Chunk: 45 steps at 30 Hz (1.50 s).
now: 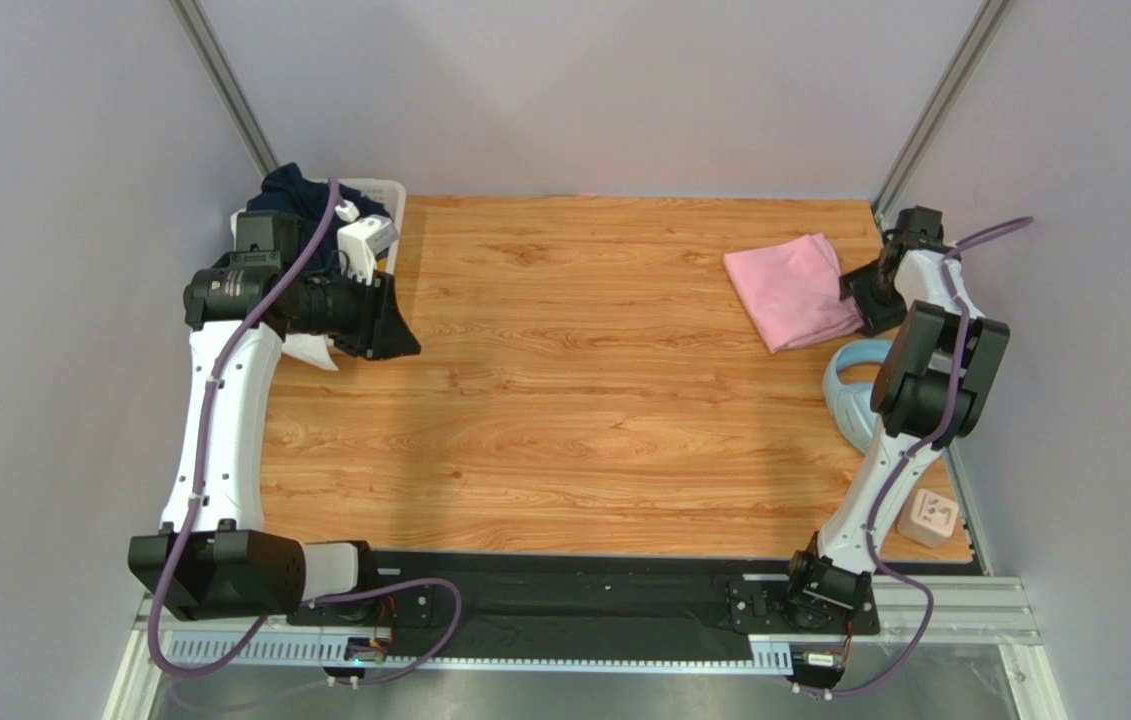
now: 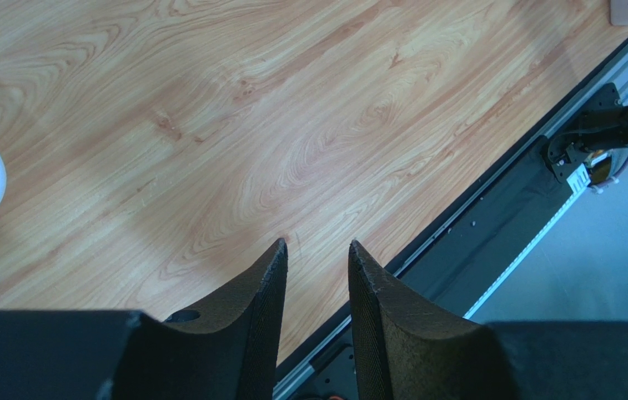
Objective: Fold and stack the t-shirts
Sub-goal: Put the neatly folded tshirt into the corner of the board with the right arm
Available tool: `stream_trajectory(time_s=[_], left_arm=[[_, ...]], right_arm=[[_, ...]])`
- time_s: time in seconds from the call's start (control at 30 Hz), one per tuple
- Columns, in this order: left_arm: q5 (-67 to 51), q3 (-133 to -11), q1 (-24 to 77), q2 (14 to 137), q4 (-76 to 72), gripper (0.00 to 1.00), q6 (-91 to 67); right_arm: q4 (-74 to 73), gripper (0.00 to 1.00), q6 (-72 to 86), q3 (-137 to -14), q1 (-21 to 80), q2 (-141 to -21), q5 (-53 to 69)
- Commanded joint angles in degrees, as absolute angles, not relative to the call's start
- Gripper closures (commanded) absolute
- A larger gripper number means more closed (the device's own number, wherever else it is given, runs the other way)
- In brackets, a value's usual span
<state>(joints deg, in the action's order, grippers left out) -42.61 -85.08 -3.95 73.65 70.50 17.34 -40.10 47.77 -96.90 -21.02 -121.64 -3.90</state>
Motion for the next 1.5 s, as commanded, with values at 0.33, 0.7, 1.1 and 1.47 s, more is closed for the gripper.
stream_trajectory(time_s=[0.33,0.7,1.1,1.47], left_arm=[[-45.97,-84.82,-4.57,70.14,70.4,0.6,19.34],[-46.23,-85.08,-4.57,70.14,70.14,0.6,19.33],[-46.23,-85.78,-4.75,70.49,70.22,0.6,19.25],[-45.44,-87.45,-4.92,69.96,71.28,0.6,19.6]], right_arm=[[-48.78,0.0,35.69,-110.04,-13.36,-111.01,-24.34],[-52.09,0.01,32.97,-118.36,-10.11,-121.52,2.19],[-56.78,0.06,29.27,-120.94,-6.5,-132.54,3.08],[-60.02,0.08,31.37,-126.64,-6.85,-141.48,0.97]])
